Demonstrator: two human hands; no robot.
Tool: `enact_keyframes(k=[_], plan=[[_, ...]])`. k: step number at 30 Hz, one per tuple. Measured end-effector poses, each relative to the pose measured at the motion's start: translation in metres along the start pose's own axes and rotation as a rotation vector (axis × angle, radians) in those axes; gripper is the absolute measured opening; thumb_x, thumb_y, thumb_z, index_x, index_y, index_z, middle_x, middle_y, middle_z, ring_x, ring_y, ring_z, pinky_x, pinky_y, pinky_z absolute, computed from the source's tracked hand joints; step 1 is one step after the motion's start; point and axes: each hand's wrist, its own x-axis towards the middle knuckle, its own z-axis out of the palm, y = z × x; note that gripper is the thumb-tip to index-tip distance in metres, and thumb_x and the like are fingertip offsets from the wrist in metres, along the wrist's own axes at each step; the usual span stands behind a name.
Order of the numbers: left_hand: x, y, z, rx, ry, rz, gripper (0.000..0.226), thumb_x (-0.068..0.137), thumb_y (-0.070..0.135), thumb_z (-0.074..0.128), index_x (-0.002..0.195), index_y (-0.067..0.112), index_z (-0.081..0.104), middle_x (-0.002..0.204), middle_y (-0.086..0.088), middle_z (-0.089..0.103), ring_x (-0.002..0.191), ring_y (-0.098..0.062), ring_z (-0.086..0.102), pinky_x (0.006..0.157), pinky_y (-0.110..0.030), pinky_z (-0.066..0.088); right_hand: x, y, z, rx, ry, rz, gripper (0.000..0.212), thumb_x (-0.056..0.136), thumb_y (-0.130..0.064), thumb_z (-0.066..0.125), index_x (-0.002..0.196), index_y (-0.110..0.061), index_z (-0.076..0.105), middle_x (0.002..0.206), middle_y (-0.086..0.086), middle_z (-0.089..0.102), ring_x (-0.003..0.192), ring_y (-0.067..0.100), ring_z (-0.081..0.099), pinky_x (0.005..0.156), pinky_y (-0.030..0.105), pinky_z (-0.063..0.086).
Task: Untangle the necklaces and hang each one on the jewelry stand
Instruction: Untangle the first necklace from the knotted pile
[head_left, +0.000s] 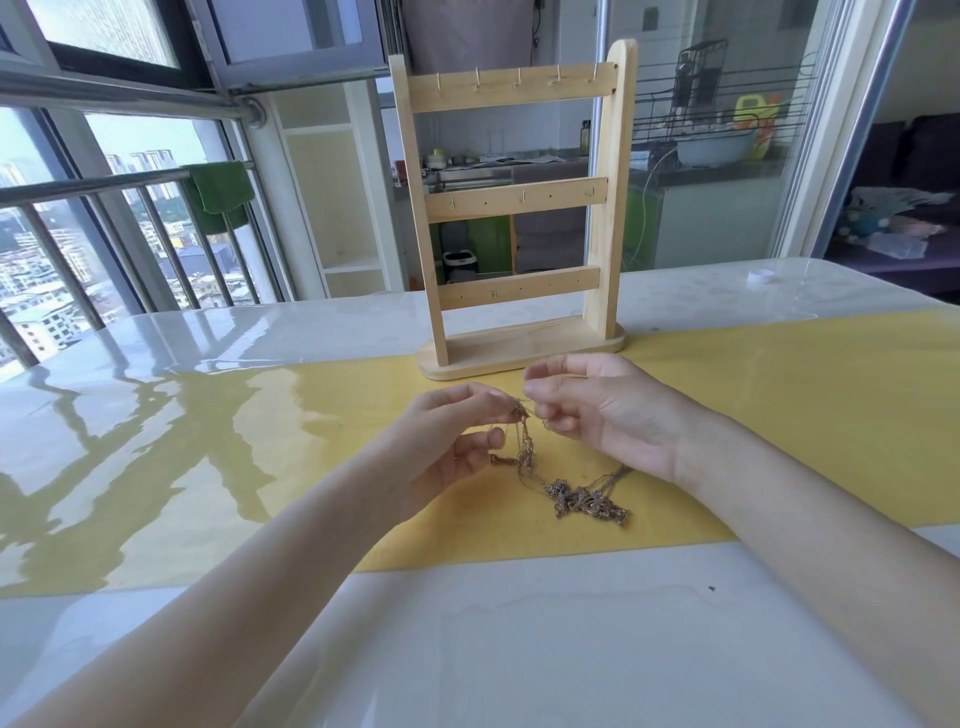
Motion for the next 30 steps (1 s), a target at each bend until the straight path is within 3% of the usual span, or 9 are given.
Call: enact_keyframes(k=[4,8,13,22,30], plan=[[0.0,-0.001,-0.001,0.065,0.054,0.062,0.012,0.089,0.01,0.061,0.078,0.012,0.06,0.072,-0.001,0.065,0.05,-0.007,0.052,0.045,-0.015,0.041,0.0,0.006,0.0,-0.334,0.027,-0.003,0.017,0.079,-0.006,0.071,0.093,0.004,0.07,0.065,0.0,0.061,0.059,0.007,0.051,0.06,0.019,0.041],[0.001,-0.005,0.003,0.259,0.114,0.174,0.014,0.091,0.009,0.058,0.076,0.012,0.059,0.07,0.002,0.063,0.052,-0.006,0.054,0.049,-0.015,0.043,-0.001,0.005,0.001,-0.438,0.074,-0.031,0.007,0.079,-0.006,0.073,0.082,0.0,0.072,0.056,-0.002,0.061,0.054,0.006,0.051,0.054,0.019,0.039],[0.0,-0.006,0.008,0.25,0.173,0.278,0.012,0.09,0.003,0.056,0.078,0.006,0.056,0.072,-0.002,0.062,0.056,-0.006,0.056,0.051,-0.017,0.044,-0.001,0.003,0.0,-0.382,0.069,-0.011,0.006,0.08,-0.001,0.07,0.084,0.003,0.07,0.062,0.004,0.062,0.056,0.008,0.056,0.051,0.016,0.042],[-0.001,-0.005,0.01,0.22,0.091,0.212,0.017,0.092,0.006,0.054,0.076,0.011,0.051,0.057,0.004,0.053,0.049,-0.009,0.044,0.045,-0.017,0.038,0.004,0.005,-0.005,-0.234,0.179,0.053,0.014,0.089,0.003,0.056,0.076,-0.001,0.06,0.066,0.007,0.054,0.053,0.01,0.049,0.046,0.016,0.037],[-0.001,-0.003,0.006,0.224,0.091,0.253,0.016,0.094,0.018,0.054,0.078,0.019,0.052,0.061,0.004,0.051,0.058,-0.009,0.046,0.049,-0.018,0.04,0.001,0.003,0.0,-0.167,0.081,0.076,0.01,0.091,-0.002,0.056,0.082,-0.005,0.059,0.064,0.008,0.063,0.05,0.012,0.051,0.043,0.017,0.036]])
